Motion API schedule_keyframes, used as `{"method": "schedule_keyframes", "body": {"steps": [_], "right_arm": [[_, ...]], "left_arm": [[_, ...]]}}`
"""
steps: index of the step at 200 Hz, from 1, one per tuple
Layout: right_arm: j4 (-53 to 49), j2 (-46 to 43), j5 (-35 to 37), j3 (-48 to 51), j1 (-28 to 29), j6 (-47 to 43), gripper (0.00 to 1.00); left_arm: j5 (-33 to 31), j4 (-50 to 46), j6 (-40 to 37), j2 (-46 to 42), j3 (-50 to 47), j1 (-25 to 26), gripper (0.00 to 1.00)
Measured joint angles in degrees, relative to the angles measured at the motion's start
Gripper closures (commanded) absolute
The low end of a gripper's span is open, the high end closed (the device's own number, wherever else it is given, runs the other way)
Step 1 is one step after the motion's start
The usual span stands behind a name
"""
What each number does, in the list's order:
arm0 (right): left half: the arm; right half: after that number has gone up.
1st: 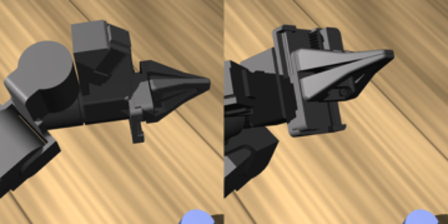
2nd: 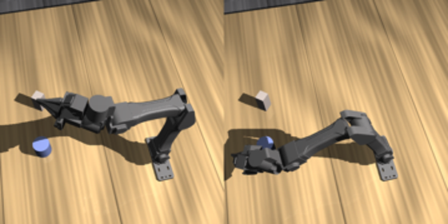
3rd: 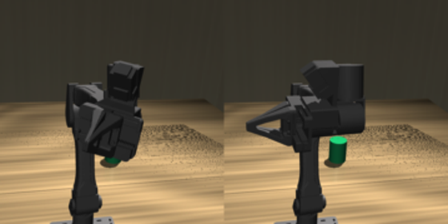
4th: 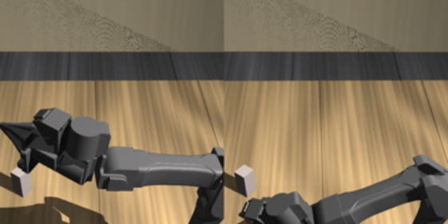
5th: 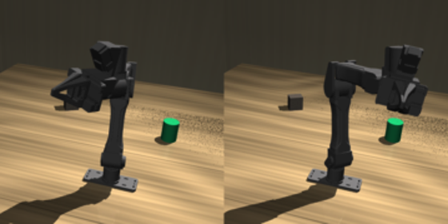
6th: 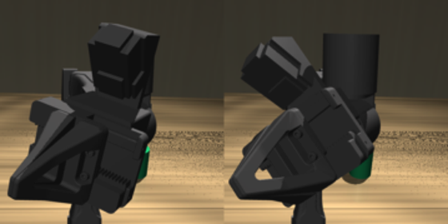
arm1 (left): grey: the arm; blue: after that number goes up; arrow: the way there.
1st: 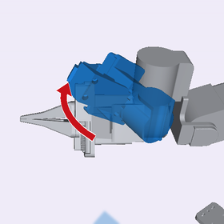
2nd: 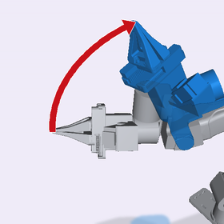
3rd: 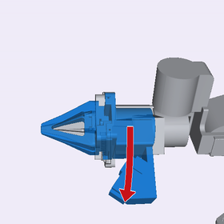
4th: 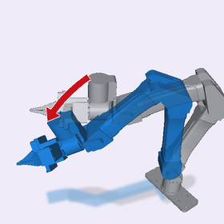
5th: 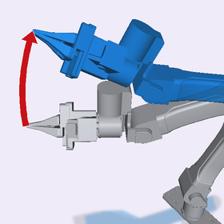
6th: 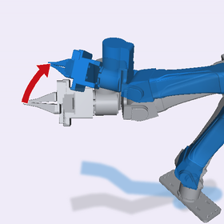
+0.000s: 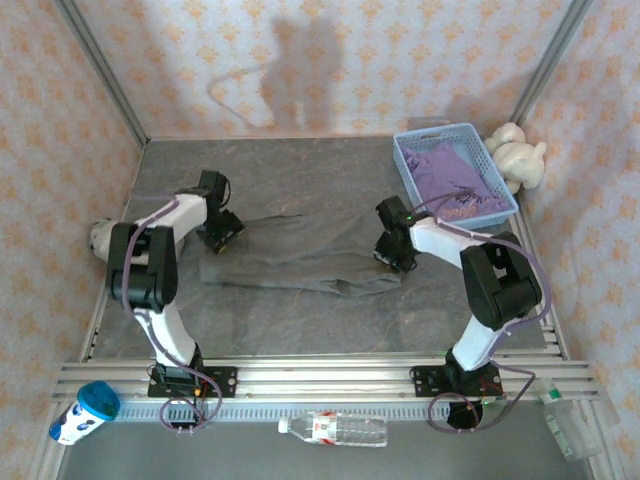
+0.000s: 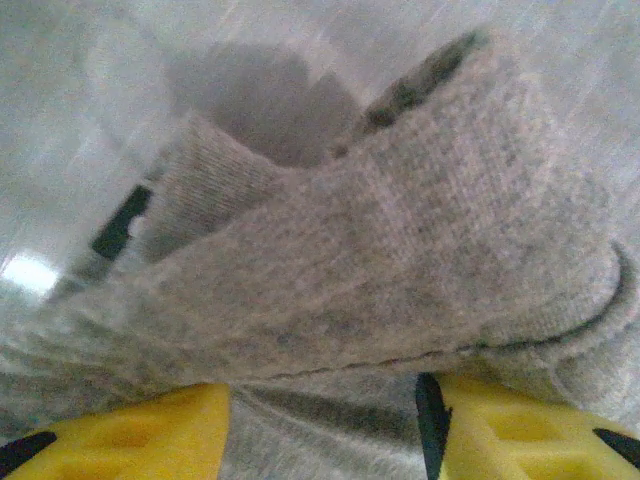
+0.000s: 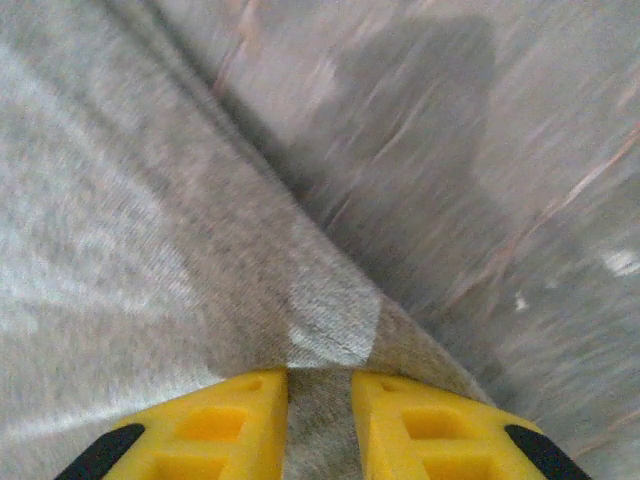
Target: Fold and stack the mixed laundry pile
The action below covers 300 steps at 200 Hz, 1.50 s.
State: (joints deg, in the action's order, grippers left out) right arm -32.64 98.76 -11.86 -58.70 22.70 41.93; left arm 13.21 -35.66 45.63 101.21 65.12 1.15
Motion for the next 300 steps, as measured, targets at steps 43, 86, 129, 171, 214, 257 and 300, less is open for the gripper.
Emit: {"method": "schedule_keyframes", "body": {"steps": [43, 86, 129, 171, 214, 257, 300], "right_arm": [[-7.7, 1.0, 4.2, -8.3, -1.6, -7.6, 0.57], [-10.5, -3.8, 2.0, -9.8, 2.0, -7.7, 0.58], [-7.0, -1.9, -1.8, -7.4, 7.5, -1.0, 0.63], [-5.4, 0.3, -0.6, -0.5, 6.8, 4.0, 0.63], [-2.3, -1.8, -0.6, 2.4, 5.6, 5.0, 0.63], [-2.5, -1.4, -0.9, 1.6, 5.3, 4.8, 0.62], [-4.2, -0.2, -1.0, -1.1, 5.3, 3.5, 0.57]], "left_arm": [[0.2, -1.2, 2.0, -11.7, -4.2, 2.9, 0.32], [0.3, -0.4, -2.0, -6.8, 3.5, 3.2, 0.42], [-0.3, 0.9, -3.9, 1.5, 5.3, 4.4, 0.55], [-6.0, -0.7, -4.1, 7.5, 8.4, 4.3, 0.59], [-9.2, -3.4, -4.8, 11.7, 14.2, 2.6, 0.51], [-10.7, -7.4, -9.9, 10.5, 18.6, 1.5, 0.28], [-9.3, -13.2, -15.9, -1.6, 19.1, 1.1, 0.21]]}}
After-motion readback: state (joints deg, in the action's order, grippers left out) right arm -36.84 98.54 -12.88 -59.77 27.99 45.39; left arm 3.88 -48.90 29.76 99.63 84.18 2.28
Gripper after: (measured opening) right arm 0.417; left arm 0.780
